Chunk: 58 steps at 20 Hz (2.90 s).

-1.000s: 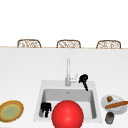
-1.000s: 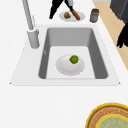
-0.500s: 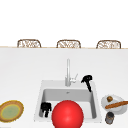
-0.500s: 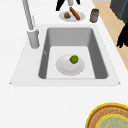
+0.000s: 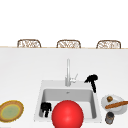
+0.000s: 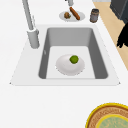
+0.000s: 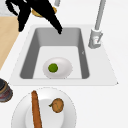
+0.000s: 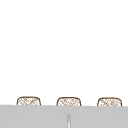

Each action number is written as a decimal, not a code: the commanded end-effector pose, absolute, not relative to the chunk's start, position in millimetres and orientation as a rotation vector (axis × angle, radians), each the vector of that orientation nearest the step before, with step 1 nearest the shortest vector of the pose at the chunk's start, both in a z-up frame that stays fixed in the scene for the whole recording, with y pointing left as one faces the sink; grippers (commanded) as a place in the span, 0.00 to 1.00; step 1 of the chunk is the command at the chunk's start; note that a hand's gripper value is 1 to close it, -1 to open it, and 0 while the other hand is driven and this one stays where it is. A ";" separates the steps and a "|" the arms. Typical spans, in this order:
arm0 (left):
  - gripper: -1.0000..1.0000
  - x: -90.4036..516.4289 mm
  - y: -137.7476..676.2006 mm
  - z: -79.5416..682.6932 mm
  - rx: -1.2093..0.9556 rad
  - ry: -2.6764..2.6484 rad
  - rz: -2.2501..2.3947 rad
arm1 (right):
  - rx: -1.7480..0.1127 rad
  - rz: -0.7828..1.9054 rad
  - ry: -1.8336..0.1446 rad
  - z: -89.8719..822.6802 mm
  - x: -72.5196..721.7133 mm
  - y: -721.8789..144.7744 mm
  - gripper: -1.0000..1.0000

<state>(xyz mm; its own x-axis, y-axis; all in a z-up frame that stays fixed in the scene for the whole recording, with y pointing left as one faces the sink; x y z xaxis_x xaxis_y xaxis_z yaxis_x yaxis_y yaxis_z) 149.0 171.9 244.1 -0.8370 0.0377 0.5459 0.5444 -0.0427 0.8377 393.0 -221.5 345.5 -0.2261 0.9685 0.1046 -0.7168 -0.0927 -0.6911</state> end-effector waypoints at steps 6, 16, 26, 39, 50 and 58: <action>0.50 149.0 171.9 244.1 -0.615 -1.880 -1.941 | -0.377 1.608 -0.771 387.6 340.7 -255.3 0.00; 0.50 149.0 171.9 244.1 -0.615 -1.880 -1.941 | -0.454 1.527 -0.733 393.6 300.4 -254.2 0.00; 0.50 149.0 171.9 244.1 -0.615 -1.880 -1.941 | -0.376 1.567 -0.739 430.0 253.0 -274.4 0.00; 0.50 149.0 171.9 244.1 -0.615 -1.880 -1.941 | -0.343 1.554 -0.791 444.2 177.9 -328.1 0.00; 0.50 149.0 171.9 244.1 -0.615 -1.880 -1.941 | -0.358 1.550 -0.785 406.0 122.4 -366.0 0.00; 0.50 149.0 171.9 244.1 -0.615 -1.880 -1.941 | -0.384 1.598 -0.770 380.6 115.2 -364.9 0.00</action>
<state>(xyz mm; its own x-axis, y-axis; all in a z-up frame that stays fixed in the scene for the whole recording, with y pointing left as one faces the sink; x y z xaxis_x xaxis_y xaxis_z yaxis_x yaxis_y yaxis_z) 149.0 171.9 244.1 -0.8370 0.0377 0.5459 0.5444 -0.0427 0.8377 114.2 -366.7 384.9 -0.1827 0.9661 0.1824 -0.7550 -0.0190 -0.6555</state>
